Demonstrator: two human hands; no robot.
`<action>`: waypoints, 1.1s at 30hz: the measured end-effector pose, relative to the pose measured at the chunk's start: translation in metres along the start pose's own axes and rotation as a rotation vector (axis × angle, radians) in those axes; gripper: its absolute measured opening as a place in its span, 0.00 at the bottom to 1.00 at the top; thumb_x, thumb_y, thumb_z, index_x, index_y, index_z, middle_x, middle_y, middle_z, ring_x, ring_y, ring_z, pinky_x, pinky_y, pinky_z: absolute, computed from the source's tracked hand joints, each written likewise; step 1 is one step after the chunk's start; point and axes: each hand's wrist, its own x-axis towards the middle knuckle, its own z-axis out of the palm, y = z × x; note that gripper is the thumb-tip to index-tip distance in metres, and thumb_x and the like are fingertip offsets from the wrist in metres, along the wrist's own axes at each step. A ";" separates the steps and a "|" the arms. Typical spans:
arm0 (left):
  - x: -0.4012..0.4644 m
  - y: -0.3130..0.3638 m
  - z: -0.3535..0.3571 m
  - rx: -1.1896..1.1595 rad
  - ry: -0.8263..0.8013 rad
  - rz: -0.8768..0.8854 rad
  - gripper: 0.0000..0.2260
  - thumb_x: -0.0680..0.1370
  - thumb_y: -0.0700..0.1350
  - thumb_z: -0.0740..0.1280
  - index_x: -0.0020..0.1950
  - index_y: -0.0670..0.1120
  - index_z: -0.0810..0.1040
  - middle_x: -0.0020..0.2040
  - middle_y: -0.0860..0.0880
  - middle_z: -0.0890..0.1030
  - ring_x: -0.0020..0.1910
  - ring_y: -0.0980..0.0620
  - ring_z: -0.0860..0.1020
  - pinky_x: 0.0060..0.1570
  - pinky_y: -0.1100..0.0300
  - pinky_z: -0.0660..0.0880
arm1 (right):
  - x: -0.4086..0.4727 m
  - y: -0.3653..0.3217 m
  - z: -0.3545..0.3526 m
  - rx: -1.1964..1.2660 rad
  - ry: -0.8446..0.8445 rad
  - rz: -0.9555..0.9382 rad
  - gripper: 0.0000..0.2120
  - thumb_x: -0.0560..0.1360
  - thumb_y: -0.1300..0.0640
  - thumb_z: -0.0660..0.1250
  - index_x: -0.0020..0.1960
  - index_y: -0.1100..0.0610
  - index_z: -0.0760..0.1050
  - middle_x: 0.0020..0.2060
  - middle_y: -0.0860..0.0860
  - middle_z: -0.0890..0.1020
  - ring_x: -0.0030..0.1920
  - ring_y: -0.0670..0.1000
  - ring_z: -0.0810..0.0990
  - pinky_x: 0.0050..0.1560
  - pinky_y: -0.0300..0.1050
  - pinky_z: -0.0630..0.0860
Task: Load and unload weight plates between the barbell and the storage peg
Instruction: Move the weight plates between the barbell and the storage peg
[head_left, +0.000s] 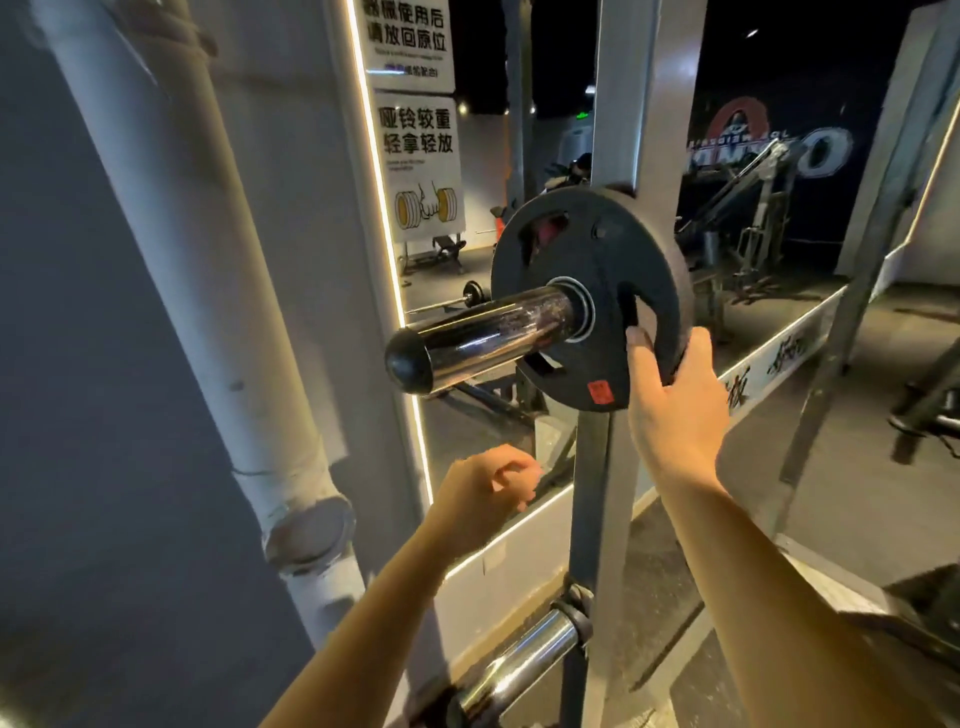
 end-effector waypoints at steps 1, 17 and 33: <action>-0.009 0.000 -0.004 -0.022 0.002 0.018 0.09 0.80 0.44 0.64 0.48 0.40 0.79 0.38 0.49 0.80 0.38 0.53 0.80 0.43 0.59 0.79 | -0.009 0.005 0.002 0.002 -0.047 0.047 0.11 0.79 0.42 0.60 0.51 0.49 0.66 0.45 0.48 0.78 0.47 0.52 0.76 0.48 0.48 0.71; -0.140 0.012 -0.027 -0.270 -0.193 -0.091 0.02 0.80 0.46 0.65 0.51 0.51 0.77 0.41 0.51 0.82 0.38 0.57 0.81 0.42 0.67 0.77 | -0.164 -0.010 -0.028 -0.010 -0.463 0.669 0.11 0.79 0.49 0.64 0.53 0.57 0.74 0.39 0.53 0.80 0.37 0.50 0.79 0.35 0.40 0.77; -0.293 0.040 0.120 -0.291 -0.871 -0.190 0.06 0.80 0.46 0.65 0.52 0.45 0.78 0.40 0.49 0.81 0.35 0.56 0.78 0.32 0.71 0.72 | -0.389 0.005 -0.193 -0.299 -0.356 1.174 0.21 0.80 0.46 0.61 0.34 0.59 0.72 0.29 0.53 0.76 0.35 0.51 0.79 0.42 0.43 0.78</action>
